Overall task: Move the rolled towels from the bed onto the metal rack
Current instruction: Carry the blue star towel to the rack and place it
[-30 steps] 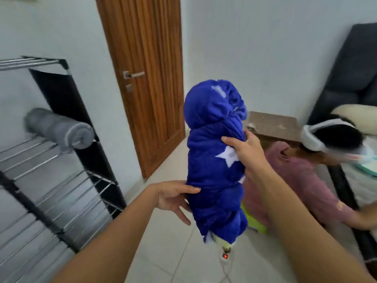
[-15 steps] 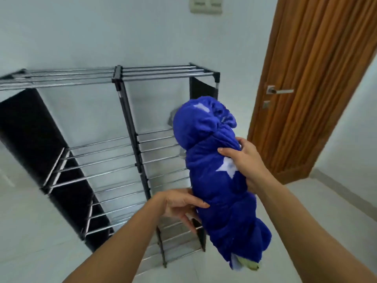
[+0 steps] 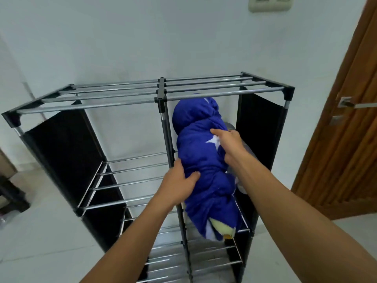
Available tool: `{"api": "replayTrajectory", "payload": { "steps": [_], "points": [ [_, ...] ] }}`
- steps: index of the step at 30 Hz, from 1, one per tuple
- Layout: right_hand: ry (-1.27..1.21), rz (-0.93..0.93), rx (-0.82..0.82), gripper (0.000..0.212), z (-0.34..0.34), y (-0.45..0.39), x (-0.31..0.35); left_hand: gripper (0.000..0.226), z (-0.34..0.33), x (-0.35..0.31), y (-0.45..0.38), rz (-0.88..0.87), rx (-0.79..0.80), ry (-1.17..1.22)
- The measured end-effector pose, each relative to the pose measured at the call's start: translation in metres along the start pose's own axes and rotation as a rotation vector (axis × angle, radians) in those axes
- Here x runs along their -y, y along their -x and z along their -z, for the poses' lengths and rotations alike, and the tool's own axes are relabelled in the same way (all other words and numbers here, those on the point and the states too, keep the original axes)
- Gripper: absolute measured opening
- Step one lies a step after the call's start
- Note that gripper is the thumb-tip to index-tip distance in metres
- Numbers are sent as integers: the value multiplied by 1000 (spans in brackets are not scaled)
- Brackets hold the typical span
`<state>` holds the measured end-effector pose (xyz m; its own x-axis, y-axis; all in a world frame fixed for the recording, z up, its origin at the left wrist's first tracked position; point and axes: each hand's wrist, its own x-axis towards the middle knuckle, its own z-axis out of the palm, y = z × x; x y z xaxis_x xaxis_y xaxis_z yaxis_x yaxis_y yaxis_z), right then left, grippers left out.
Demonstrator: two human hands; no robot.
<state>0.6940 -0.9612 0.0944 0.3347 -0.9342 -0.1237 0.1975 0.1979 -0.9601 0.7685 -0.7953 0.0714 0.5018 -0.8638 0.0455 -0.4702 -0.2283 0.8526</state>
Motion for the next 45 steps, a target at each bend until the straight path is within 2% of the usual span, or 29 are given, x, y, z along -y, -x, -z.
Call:
{"api": "replayTrajectory", "payload": {
  "steps": [2, 4, 6, 8, 12, 15, 19, 22, 24, 26, 30, 33, 37, 42, 45],
  "points": [
    [4, -39, -6, 50, -4, -20, -4, 69, -6, 3, -10, -78, -41, -73],
    [39, -68, 7, 60, -7, -34, -7, 89, -15, 4, -16, -81, -20, -117],
    [135, -77, 18, 62, -9, -39, -10, 95, -24, 8, -24, -58, -18, -142],
    [296, -80, 38, 60, -9, -40, -15, 91, -31, 14, -33, -41, -17, -165],
    [546, -174, 94, 72, -3, -42, -31, 77, -42, 20, -40, -67, 43, -225],
    [669, -171, 96, 83, -1, -45, -37, 72, -47, 21, -45, -92, 45, -259],
    [809, -40, 19, 63, -4, -48, -39, 69, -45, 17, -46, -136, 30, -282],
    [756, 72, -73, 41, -7, -53, -38, 73, -41, 11, -45, -188, 20, -305],
    [671, 93, -105, 35, -7, -55, -40, 72, -37, 12, -50, -207, 20, -338],
    [683, 59, -75, 39, -7, -53, -47, 67, -36, 18, -52, -179, 80, -389],
    [859, 67, 19, 46, -5, -44, -53, 62, -38, 34, -56, -136, 187, -462],
    [987, 116, 25, 45, -3, -40, -52, 62, -36, 39, -60, -138, 196, -471],
    [1099, 121, 55, 55, -2, -30, -55, 60, -34, 42, -60, -166, 202, -477],
    [1111, 175, 46, 57, 8, -6, -59, 61, -35, 48, -57, -178, 173, -473],
    [1101, 200, 58, 47, 25, 21, -60, 60, -33, 44, -49, -139, 173, -462]
  ]
}}
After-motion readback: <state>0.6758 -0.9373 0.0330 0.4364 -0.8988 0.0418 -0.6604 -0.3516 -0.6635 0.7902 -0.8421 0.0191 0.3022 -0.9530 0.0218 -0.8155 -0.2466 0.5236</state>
